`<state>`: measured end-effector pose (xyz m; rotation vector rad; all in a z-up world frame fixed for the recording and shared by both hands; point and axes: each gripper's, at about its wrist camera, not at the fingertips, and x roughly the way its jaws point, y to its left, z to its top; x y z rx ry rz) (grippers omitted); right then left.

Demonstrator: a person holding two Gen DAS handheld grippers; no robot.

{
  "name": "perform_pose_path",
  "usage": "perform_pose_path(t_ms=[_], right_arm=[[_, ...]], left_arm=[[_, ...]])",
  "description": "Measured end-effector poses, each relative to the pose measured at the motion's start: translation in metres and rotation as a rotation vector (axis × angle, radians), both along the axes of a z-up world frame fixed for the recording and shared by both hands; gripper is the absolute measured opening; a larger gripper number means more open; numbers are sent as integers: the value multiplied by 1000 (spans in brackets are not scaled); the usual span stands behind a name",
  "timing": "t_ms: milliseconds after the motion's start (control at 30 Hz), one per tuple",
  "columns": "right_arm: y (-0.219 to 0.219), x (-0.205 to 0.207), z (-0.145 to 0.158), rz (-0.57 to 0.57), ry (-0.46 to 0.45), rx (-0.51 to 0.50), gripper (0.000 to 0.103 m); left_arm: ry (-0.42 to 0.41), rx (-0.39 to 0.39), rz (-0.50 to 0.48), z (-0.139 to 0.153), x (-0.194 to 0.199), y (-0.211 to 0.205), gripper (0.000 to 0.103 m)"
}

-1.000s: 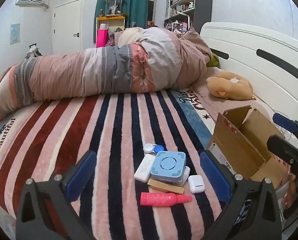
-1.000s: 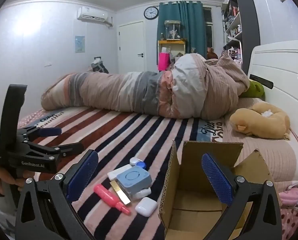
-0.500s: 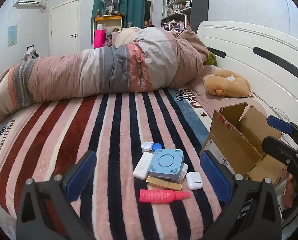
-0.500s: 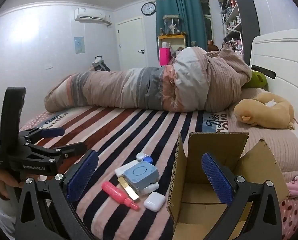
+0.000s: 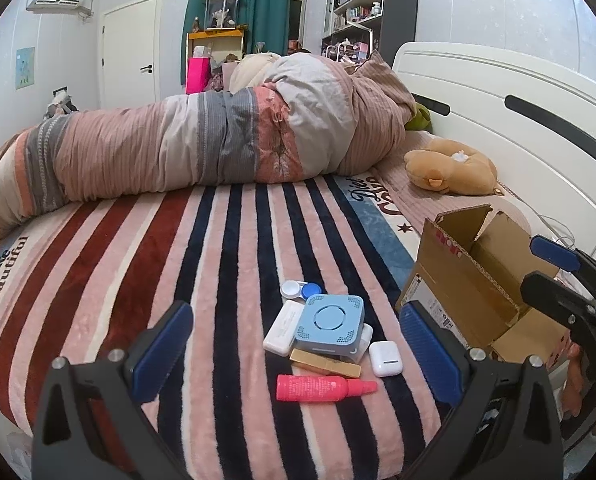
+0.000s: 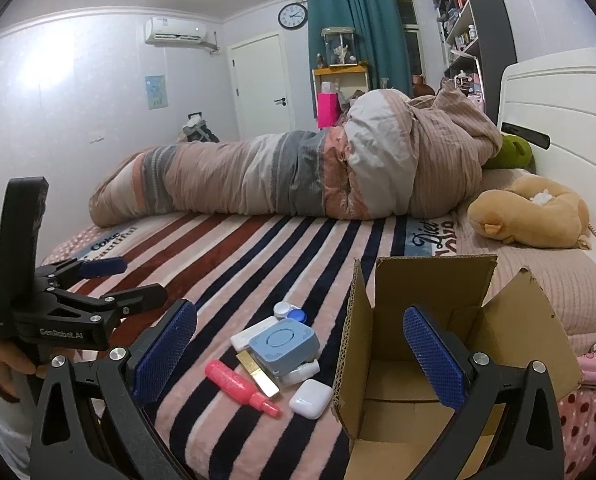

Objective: Organize rigid objects

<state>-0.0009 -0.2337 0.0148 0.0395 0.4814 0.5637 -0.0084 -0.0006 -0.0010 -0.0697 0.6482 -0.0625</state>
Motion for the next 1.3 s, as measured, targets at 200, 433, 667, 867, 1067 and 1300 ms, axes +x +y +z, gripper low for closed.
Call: perform_pose_path(t_ms=[200,433,667,867,1067,1300], right_arm=[[2,-2,0,1,-6,-3,103],[3,-3,1,-5,-11,-17,103],[1,-4,2,-3,-14,-20,103],[2,-5,0,-10,-15,-31,103],[2,-6,-1,-12,-16,-34,103],[0,-6,-4,-34,-33,-59,103]], left_arm=[[1,7,4,1,0,0,102],[2,10,8,1,0,0,102],[3,12,9,1,0,0,102],[3,12,7,1,0,0,102],[5,13,6,0,-1,1,102],[5,3,4,-1,0,1,102]])
